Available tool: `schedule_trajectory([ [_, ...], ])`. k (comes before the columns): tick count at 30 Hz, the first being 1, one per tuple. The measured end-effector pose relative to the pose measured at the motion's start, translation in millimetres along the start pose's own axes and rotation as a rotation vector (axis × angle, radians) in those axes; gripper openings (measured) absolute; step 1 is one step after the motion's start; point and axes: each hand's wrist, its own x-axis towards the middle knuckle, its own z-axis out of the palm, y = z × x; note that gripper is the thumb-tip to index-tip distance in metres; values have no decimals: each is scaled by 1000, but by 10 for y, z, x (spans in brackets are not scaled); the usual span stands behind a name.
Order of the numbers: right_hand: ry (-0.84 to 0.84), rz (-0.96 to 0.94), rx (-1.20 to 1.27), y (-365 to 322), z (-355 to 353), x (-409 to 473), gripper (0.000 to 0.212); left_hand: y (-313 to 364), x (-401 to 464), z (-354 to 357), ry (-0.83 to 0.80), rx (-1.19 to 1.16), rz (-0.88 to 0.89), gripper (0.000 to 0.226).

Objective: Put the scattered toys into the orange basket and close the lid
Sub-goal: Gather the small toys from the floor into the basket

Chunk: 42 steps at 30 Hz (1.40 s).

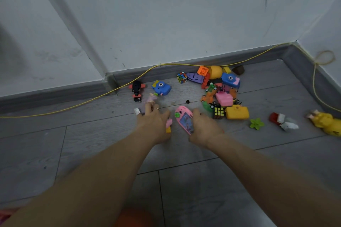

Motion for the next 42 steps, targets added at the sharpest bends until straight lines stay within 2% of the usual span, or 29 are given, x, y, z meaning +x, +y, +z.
schedule_trajectory([
  [3, 1, -1, -30, 64, 44, -81, 107, 25, -70, -29, 57, -118, -32, 49],
  [5, 24, 11, 7, 76, 76, -121, 116, 8, -94, -36, 67, -153, -68, 54],
  [11, 41, 40, 102, 121, 224, -155, 116, -63, -45, -4, -27, -175, -105, 75],
  [16, 47, 46, 103, 114, 235, -81, 115, 5, 105, 33, 2, -311, -128, 80],
  [21, 60, 82, 224, 165, 214, -63, 108, 122, 147, 9, -10, -258, -93, 90],
  [24, 18, 105, 219, 219, 144, -99, 106, 177, 144, 16, 12, -248, -66, 89],
  [28, 43, 76, 127, 288, 10, -178, 95, 217, 96, 73, -6, -266, -67, 102],
  [33, 202, 108, 208, 485, -265, -274, 79, 229, -27, 160, -35, -305, -34, 88],
  [37, 388, 220, 318, 848, -405, -289, 70, 197, -99, 142, -45, -339, -4, 74],
  [40, 402, 309, 364, 1085, -450, -256, 70, 163, -93, 88, -32, -416, -30, 56],
  [42, 319, 323, 362, 1172, -439, -222, 68, 125, -82, 55, -30, -440, -36, 45],
])
